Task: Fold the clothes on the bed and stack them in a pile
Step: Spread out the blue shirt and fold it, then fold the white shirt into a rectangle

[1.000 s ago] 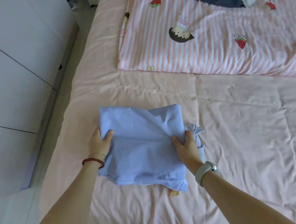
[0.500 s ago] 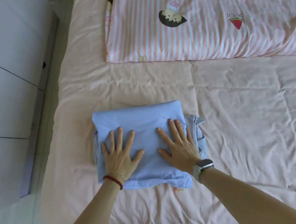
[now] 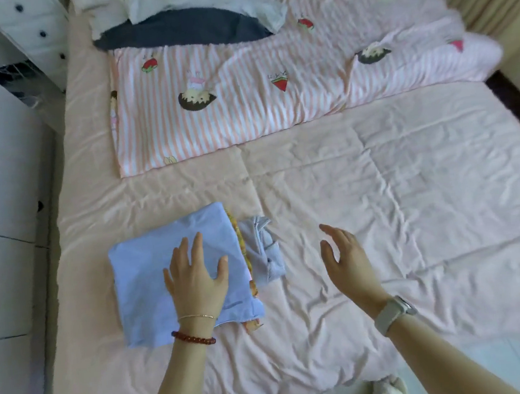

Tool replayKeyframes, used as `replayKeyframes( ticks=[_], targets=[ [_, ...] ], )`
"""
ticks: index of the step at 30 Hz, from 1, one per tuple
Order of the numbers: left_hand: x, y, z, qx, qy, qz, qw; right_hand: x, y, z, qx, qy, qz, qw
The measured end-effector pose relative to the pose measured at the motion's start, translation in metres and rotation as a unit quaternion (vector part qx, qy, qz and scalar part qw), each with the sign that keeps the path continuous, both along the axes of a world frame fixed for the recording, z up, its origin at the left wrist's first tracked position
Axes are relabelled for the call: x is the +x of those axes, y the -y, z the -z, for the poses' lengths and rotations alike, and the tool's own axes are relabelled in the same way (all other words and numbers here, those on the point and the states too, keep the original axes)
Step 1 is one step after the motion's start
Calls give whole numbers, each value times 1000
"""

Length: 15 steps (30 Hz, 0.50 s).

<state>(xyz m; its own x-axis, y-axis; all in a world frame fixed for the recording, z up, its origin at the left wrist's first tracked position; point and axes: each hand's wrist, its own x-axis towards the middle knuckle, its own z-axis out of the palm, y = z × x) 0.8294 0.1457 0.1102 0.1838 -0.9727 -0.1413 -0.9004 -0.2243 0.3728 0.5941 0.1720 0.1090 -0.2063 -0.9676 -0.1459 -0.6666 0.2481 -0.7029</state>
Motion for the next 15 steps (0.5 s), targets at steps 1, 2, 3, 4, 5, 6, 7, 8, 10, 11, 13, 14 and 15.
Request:
replayKeyframes(
  ticks=[1,2,3,4,5,6,7,8,10,11,13,14,15],
  targets=[
    [-29,-5,-7,0,4,35,999,-30,-16,-8,-3,-8,28,1000],
    [-61,-10,-12,7,8,75,997,-61,-33,-15,-6,-17,54,998],
    [-96,-15,-16,18,17,117,993,-92,-52,-21,-6,-25,80,996],
    [-132,-22,-19,25,28,159,987,-125,-71,-26,-2,-29,108,994],
    [-172,-30,-22,25,34,198,979,-160,-91,-31,1,-28,136,990],
    [-211,-39,-25,20,32,229,973,-195,-112,-35,2,-24,163,986],
    [-252,-49,-30,16,23,255,967,-231,-135,-38,6,-19,190,982],
    [-294,-60,-34,11,11,277,961,-267,-159,-42,15,-14,217,976],
    [-377,-87,-42,4,-7,307,952,-335,-208,-45,27,-4,260,965],
    [-417,-102,-45,6,-14,322,947,-366,-233,-46,29,-4,281,959],
    [-497,-129,-46,9,-39,354,934,-426,-276,-46,30,-10,326,945],
    [-534,-141,-47,12,-46,370,928,-454,-293,-46,33,-11,343,939],
    [-570,-152,-48,13,-55,384,921,-479,-308,-45,40,-10,357,933]
  ],
)
